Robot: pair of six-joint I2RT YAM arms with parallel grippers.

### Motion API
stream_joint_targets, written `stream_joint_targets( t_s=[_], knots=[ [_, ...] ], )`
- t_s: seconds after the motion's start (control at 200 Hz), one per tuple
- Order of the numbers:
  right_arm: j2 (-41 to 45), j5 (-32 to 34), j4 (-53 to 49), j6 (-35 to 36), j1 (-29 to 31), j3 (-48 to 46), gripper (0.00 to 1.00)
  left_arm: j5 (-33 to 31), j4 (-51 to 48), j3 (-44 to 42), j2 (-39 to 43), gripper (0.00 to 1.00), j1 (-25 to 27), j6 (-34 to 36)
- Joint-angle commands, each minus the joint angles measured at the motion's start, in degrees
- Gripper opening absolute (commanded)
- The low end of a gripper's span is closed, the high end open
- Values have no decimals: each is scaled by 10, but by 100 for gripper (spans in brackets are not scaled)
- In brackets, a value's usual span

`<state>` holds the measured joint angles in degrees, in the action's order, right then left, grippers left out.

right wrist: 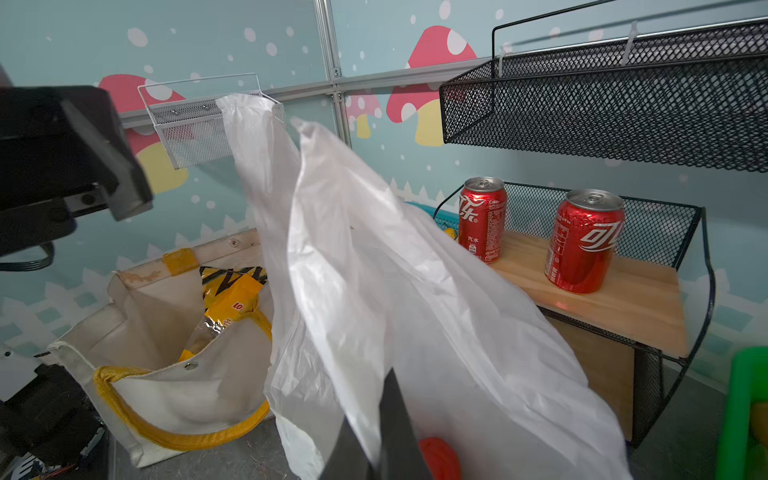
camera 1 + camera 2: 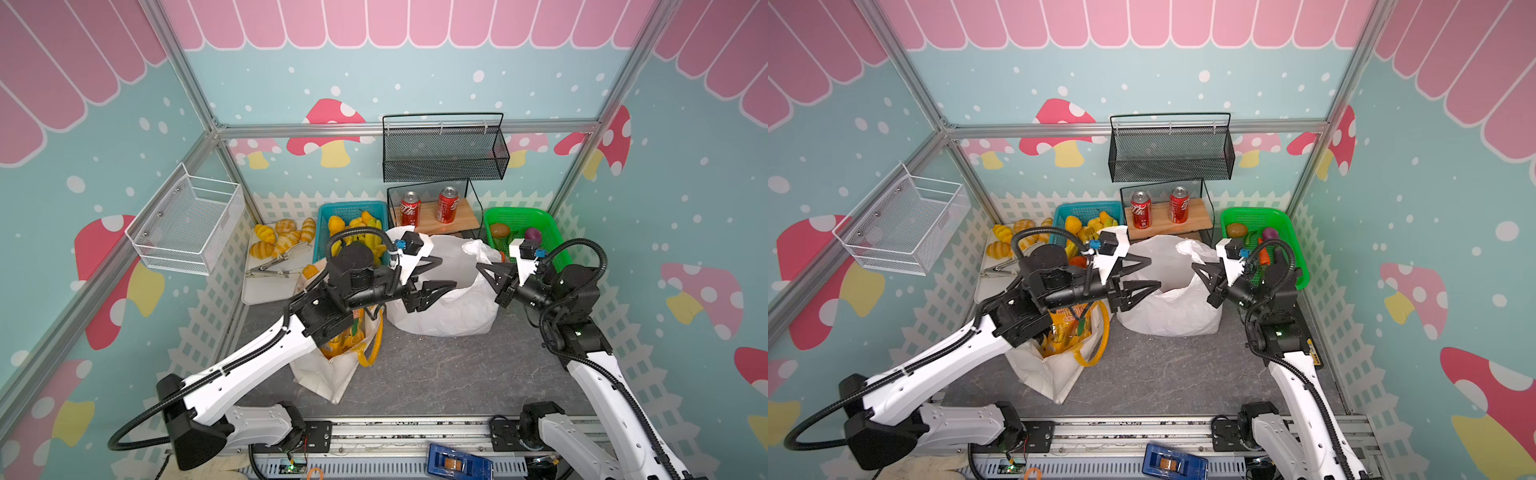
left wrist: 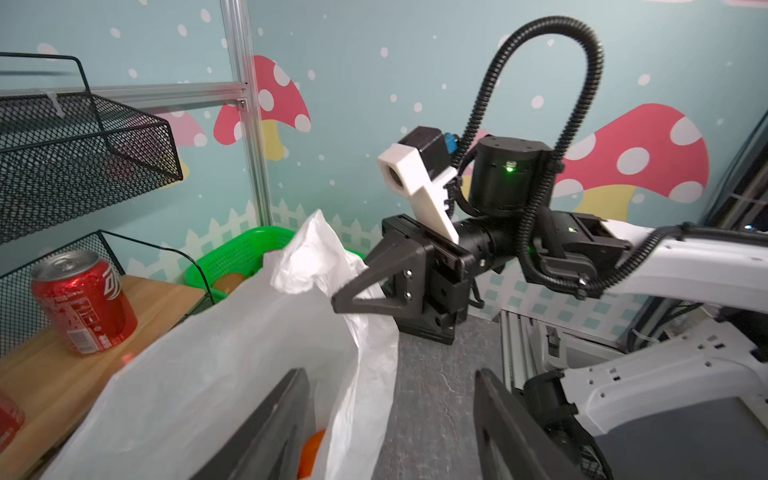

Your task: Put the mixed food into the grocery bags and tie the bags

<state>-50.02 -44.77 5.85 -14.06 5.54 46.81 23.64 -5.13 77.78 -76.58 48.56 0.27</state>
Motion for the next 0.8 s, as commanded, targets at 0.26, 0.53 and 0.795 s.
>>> stream_joint_targets(
  t_s=[0.26, 0.53, 0.795],
  knots=[
    [11, -53, 58, -40, -13, -21, 0, 77, -31, 159, -159, 69, -39, 44],
    [4, -57, 60, -38, -14, -19, 0, 118, -23, 195, -195, 48, -48, 36],
    [2, -25, 47, -25, -16, -15, 1, 133, -33, 207, -195, 12, -50, 36]
  ],
)
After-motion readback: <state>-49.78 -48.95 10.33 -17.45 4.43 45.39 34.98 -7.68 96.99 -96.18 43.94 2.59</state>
